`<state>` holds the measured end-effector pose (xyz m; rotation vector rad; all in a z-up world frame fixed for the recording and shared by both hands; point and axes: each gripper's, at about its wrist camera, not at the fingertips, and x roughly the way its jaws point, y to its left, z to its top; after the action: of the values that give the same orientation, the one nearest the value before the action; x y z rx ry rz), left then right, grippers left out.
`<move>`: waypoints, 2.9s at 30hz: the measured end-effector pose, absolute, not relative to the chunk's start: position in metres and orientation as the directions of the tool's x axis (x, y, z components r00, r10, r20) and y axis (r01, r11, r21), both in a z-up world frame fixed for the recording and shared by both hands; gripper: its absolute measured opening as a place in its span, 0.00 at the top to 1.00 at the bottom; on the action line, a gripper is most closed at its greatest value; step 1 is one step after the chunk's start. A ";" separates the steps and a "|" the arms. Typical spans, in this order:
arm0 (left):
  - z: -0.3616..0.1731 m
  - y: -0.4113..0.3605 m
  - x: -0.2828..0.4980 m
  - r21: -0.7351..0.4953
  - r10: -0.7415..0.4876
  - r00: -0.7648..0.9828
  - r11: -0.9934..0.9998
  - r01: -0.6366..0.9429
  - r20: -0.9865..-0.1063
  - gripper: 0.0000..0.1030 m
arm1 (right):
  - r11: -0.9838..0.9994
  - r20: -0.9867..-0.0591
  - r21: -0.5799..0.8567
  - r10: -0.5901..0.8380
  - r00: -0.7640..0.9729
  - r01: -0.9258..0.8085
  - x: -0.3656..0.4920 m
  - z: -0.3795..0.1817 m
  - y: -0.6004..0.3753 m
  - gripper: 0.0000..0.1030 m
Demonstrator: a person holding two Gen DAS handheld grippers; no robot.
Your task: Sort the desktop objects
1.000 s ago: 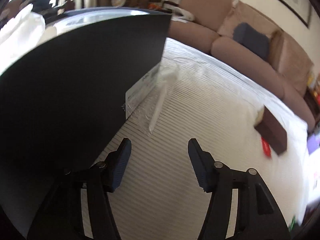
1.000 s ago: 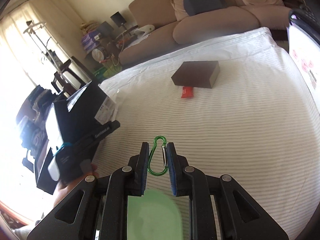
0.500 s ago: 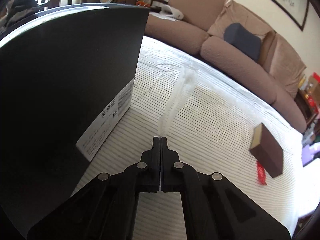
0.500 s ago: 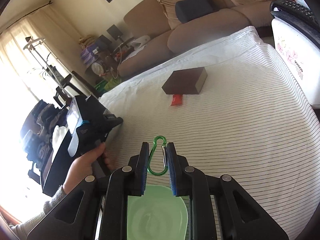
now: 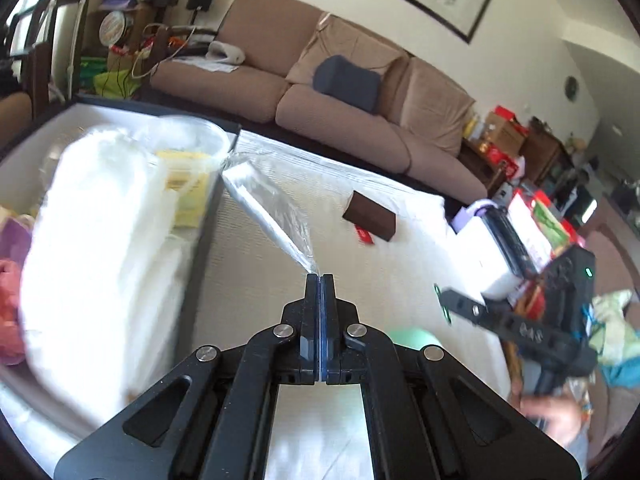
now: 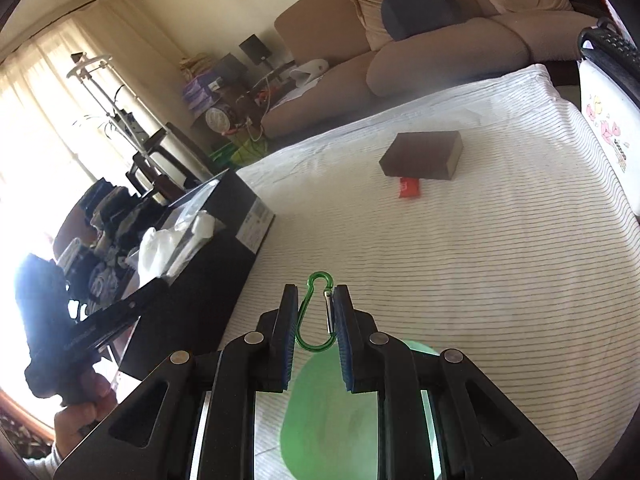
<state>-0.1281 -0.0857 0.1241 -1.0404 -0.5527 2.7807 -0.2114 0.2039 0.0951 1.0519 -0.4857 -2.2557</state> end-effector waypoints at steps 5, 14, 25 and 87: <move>0.150 -0.118 -0.081 -0.400 0.226 -0.773 -0.916 0.039 -0.593 1.00 | -0.730 -0.549 0.563 -0.681 -0.484 0.389 -0.193 0.114 0.186 0.83; 0.163 -0.203 -0.039 -0.412 0.130 -0.794 -0.897 0.162 -0.594 1.00 | -0.623 -0.507 0.583 -0.780 -0.367 0.521 -0.165 0.169 0.081 0.83; 0.116 -0.322 -0.055 -0.363 0.085 -0.700 -0.895 0.260 -0.709 1.00 | -0.575 -0.590 0.668 -0.796 -0.136 0.472 -0.194 0.130 -0.122 0.83; 0.094 -0.273 -0.209 0.306 -0.144 -0.300 -0.731 -0.610 -0.943 0.96 | -0.726 -0.687 0.506 -0.666 -0.292 0.466 -0.135 0.148 0.012 0.52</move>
<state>-0.2085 -0.2733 0.0943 -1.6292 0.9456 2.1029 -0.1346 0.0119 0.1476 1.2337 -0.2703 -2.0597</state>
